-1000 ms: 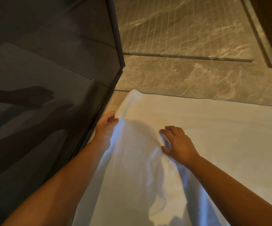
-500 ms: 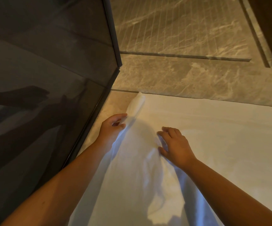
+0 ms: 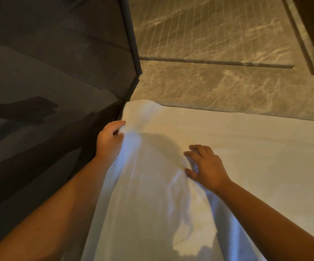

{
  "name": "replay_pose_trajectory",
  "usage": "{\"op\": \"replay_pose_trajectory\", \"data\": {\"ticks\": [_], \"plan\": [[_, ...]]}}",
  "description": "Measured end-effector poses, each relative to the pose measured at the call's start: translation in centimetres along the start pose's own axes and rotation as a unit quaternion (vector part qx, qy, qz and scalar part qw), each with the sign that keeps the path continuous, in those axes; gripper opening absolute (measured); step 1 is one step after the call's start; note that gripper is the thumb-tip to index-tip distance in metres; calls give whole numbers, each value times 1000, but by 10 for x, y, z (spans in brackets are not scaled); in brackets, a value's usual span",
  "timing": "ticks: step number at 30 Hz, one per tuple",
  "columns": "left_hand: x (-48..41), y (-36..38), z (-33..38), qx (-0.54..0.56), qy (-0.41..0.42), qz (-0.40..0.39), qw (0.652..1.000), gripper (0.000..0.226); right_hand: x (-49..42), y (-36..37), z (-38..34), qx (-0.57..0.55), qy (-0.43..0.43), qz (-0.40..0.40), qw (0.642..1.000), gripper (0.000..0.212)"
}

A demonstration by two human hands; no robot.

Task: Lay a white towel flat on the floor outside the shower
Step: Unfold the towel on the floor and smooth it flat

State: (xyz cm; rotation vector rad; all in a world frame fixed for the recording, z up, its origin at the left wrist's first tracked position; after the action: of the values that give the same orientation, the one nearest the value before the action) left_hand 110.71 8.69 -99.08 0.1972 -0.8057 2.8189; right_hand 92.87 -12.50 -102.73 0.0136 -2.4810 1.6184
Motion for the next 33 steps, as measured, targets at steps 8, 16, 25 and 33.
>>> {"op": "replay_pose_trajectory", "data": {"ticks": [8,16,25,33], "plan": [[8,22,7,-274,116,-3,955,40,-2,-1,0,6,1,2,1000,52],[13,45,-8,-466,142,-41,872,44,-2,-2,0,10,-3,0,1000,53],[22,73,-45,-468,101,-161,863,70,4,-4,-3,18,-34,9,999,51],[31,76,-49,-466,109,-160,864,71,19,-5,-3,21,-50,28,998,49]]}}
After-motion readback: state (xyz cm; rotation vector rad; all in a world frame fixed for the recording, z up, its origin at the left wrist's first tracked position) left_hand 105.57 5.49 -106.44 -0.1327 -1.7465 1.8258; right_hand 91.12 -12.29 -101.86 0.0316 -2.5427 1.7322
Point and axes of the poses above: each hand's wrist, its own x-axis away from the middle knuckle, its own y-axis out of the palm, z = x × y, the point moved 10 cm from there along -x, towards the middle knuckle, and after that the axes turned 6 degrees about -y, right-handed, at the moved point
